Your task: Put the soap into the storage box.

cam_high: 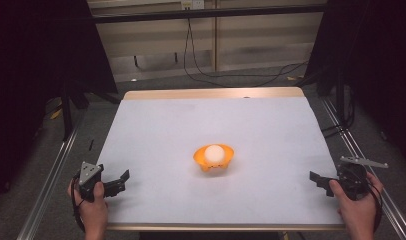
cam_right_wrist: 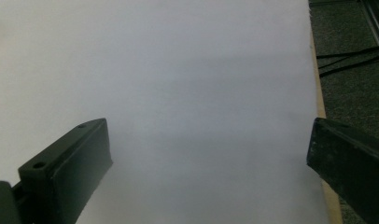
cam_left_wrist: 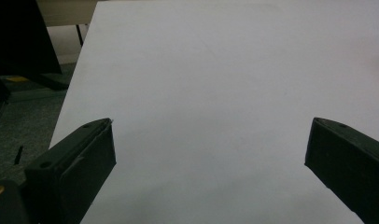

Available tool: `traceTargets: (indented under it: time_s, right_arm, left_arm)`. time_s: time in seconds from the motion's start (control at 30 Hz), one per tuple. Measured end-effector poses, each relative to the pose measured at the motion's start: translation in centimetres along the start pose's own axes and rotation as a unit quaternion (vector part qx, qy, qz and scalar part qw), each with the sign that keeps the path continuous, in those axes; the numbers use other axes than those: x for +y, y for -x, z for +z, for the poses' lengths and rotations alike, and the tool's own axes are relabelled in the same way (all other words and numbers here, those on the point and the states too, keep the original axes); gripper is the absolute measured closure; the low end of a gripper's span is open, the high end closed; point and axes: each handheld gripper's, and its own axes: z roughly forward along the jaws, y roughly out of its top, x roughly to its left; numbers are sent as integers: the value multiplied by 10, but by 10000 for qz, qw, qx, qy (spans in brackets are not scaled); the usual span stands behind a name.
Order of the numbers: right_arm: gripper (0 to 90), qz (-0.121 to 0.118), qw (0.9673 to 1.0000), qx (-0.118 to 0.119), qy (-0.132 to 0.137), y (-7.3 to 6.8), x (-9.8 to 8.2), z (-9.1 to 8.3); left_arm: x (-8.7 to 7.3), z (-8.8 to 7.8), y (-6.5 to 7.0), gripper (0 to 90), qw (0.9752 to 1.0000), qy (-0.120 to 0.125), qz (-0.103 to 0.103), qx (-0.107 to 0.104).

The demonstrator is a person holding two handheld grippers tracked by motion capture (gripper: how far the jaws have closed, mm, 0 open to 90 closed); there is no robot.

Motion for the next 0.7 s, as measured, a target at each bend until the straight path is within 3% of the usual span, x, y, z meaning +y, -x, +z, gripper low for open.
traceTargets:
  time_s: [0.27, 0.47, 0.7]
  right_arm:
    - [0, 37, 10000, -16, 88, 10, -10, -7]
    - [0, -65, 9998, 26, 182, 9, -15, -7]
    - [4, -13, 9993, 128, 353, 10, -24, -7]
  left_arm:
    - [0, 0, 0, 16, 10000, 3, -1, 0]
    - [0, 0, 0, 16, 10000, 8, -2, -1]
    - [0, 0, 0, 16, 10000, -8, 12, 28]
